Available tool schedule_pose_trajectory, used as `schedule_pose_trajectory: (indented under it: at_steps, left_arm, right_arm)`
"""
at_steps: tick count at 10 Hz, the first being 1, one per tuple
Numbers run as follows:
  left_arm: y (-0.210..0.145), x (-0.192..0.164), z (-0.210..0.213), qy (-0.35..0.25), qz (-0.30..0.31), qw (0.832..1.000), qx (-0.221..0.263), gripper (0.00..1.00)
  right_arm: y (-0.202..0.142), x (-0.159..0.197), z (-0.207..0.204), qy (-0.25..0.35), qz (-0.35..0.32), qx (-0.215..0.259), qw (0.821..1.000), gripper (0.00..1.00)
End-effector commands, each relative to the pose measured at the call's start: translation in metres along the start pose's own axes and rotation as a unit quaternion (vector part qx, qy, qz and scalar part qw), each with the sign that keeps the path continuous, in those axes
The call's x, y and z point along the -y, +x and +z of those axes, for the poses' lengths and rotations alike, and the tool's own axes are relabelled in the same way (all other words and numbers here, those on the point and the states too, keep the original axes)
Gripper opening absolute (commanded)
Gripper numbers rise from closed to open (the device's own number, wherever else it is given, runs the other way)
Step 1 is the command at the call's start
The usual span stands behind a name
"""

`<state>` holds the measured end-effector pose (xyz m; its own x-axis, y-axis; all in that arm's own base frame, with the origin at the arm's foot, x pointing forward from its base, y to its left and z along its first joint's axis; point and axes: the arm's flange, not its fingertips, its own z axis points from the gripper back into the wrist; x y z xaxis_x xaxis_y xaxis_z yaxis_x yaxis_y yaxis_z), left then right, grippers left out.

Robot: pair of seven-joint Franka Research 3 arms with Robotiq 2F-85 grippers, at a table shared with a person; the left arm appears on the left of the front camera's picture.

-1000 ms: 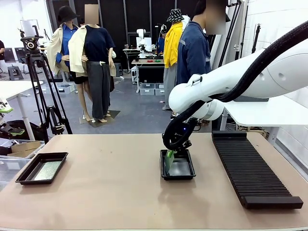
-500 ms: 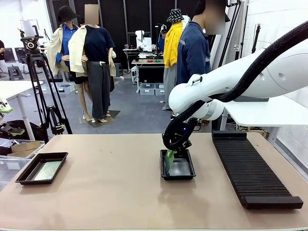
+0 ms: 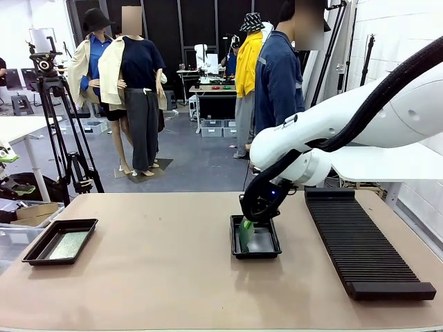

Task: Inspect and transfer BCBs to ESD trays.
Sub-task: Pick up the Blank PCB from the PCB Rack and place it in the right ESD tray.

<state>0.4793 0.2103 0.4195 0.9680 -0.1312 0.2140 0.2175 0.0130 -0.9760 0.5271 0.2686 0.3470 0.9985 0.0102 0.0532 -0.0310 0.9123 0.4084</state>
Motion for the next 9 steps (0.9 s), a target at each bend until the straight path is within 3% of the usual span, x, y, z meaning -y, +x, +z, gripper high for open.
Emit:
schedule_pose_trajectory:
  at_steps: [1, 5, 7, 9]
  left_arm:
    - [-0.002, 0.003, 0.003, -0.001, -0.007, 1.000, 0.000, 1.00]
    - [-0.002, 0.003, 0.003, -0.001, -0.007, 1.000, 0.000, 1.00]
    - [-0.002, 0.003, 0.003, -0.001, -0.007, 1.000, 0.000, 1.00]
    - [-0.002, 0.003, 0.003, -0.001, -0.007, 1.000, 0.000, 1.00]
  right_arm:
    - [-0.019, 0.020, 0.004, 0.031, 0.015, 0.016, 0.999, 0.00]
    - [-0.014, 0.031, 0.009, 0.046, 0.011, 0.014, 0.999, 0.00]
    - [-0.012, 0.035, 0.016, 0.042, 0.002, 0.012, 0.999, 0.13]
    - [-0.008, 0.034, 0.021, 0.029, -0.006, 0.005, 1.000, 0.36]
